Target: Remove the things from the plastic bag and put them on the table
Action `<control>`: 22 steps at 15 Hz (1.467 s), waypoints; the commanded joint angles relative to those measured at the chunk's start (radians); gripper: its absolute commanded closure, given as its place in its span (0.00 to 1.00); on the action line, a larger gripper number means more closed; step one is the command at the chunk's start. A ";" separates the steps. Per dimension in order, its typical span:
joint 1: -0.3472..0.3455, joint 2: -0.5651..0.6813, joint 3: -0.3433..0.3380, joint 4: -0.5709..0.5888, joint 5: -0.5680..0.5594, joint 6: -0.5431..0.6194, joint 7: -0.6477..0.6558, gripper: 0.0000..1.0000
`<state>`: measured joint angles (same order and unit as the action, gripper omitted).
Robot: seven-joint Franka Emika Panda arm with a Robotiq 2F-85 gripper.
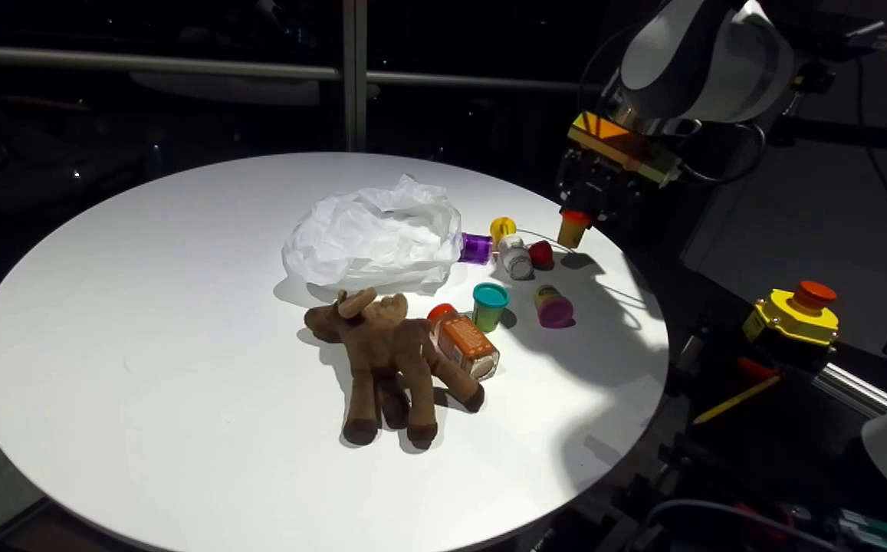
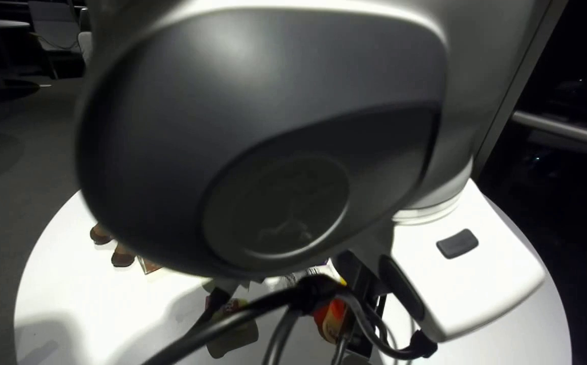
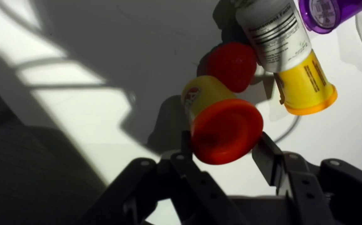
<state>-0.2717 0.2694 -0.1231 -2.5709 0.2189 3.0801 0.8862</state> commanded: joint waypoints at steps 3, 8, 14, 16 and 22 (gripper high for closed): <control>-0.119 0.163 0.076 0.065 0.016 0.101 -0.071 0.73; -0.117 0.233 0.053 0.072 0.013 0.246 -0.070 0.73; -0.056 0.036 0.029 -0.083 0.092 0.416 -0.106 0.00; -0.004 -0.046 0.001 -0.118 0.148 0.444 -0.125 0.00; 0.349 -0.162 -0.232 -0.142 0.617 0.349 -0.480 0.00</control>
<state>-0.0742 0.1427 -0.2542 -2.6872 0.6394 3.4599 0.5802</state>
